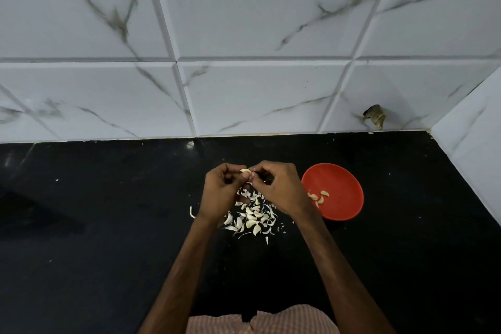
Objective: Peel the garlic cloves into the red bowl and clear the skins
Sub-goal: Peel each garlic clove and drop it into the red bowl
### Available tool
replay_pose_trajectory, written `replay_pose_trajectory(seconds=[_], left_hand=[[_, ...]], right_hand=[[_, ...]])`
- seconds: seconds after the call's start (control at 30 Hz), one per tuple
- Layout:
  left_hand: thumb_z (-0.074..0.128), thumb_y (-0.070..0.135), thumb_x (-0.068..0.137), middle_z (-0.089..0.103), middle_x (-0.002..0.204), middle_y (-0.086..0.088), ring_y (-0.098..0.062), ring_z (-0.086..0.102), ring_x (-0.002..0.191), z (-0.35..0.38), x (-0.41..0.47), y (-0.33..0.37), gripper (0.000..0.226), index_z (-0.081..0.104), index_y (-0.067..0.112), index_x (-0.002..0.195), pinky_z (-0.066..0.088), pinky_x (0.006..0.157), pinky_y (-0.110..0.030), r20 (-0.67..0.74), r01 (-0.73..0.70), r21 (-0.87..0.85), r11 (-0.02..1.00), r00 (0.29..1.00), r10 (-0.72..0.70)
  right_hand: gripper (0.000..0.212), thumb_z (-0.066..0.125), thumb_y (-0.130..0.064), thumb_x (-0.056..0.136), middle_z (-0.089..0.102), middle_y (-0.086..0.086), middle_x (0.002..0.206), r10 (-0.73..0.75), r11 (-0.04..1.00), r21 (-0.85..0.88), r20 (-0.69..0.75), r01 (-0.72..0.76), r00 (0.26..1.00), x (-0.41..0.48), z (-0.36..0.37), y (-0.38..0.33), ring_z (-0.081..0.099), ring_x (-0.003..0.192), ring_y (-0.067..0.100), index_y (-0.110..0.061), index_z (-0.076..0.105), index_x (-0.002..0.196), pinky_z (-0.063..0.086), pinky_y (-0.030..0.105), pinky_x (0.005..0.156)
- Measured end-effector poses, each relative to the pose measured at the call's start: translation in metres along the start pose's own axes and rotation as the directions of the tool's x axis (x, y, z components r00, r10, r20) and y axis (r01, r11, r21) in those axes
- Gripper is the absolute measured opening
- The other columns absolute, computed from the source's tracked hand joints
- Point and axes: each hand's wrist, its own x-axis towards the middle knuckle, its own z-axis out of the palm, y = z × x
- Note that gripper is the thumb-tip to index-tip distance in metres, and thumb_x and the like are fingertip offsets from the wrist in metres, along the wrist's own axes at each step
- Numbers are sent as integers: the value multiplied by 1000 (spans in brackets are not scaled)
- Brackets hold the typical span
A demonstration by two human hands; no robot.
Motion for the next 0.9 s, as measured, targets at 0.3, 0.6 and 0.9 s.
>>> replay_pose_trajectory(seconds=[0.3, 0.6, 0.9], left_hand=[[62, -4, 94, 71, 68, -4, -8, 65, 57, 2, 1, 1, 5, 66, -4, 97, 56, 45, -26, -31, 52, -85, 995, 998, -55], [67, -2, 92, 69, 66, -7, -9, 63, 56, 1, 2, -5, 5, 66, -1, 97, 52, 40, -25, -41, 23, -16, 1000, 999, -24], [65, 15, 96, 75, 82, -7, -9, 63, 54, -5, 5, -10, 11, 65, 11, 106, 43, 37, -22, -13, 19, 29, 999, 1000, -18]], right_hand=[[14, 72, -7, 90, 76, -1, 89, 44, 994, 100, -21, -41, 999, 0, 5, 2, 72, 81, 7, -8, 77, 103, 59, 24, 76], [10, 72, -9, 90, 75, -5, 85, 88, 988, 137, -67, -78, 994, -1, 15, 9, 71, 78, 4, -9, 76, 98, 58, 20, 72], [13, 68, -11, 94, 77, -1, 83, 311, 834, 455, 79, -312, 947, 1, 12, 2, 76, 79, 16, -22, 75, 91, 61, 27, 65]])
